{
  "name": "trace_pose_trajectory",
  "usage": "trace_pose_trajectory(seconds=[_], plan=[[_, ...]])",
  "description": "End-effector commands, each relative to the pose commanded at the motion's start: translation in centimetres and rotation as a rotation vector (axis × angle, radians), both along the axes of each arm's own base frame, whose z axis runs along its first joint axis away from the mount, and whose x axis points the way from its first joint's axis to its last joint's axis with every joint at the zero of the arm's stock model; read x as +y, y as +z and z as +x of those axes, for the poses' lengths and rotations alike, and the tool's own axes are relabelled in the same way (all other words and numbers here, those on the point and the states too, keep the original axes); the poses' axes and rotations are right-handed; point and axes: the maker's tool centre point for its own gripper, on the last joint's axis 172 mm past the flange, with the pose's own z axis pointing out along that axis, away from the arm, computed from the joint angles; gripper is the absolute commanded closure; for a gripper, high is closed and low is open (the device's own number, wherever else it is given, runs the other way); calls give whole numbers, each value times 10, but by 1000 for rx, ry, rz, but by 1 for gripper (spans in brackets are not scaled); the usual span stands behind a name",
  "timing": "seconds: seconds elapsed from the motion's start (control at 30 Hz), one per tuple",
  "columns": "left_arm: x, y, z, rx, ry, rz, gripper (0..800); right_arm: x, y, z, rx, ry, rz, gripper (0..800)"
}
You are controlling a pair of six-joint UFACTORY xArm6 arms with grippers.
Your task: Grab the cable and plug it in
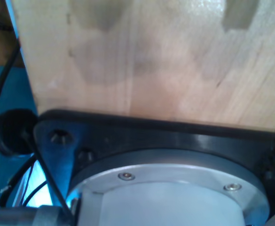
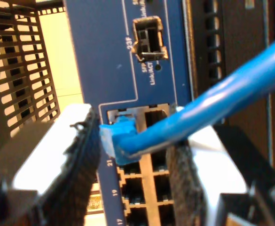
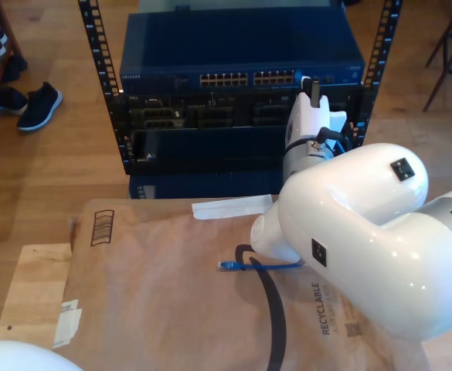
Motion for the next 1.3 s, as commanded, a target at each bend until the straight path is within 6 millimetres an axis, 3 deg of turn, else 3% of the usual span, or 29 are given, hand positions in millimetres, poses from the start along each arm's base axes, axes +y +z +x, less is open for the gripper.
trace_pose_trajectory(seconds=[0.6, 0.93, 1.3], plan=[[0, 0, 0, 0, 0, 0, 1, 10, 7, 1, -13, 33, -10, 662], [0, 0, 0, 0, 0, 0, 1, 5, 10, 5, -17, 25, -5, 773], [-1, 0, 0, 0, 0, -2, 1, 8, 5, 10, -11, 38, -9, 793]])
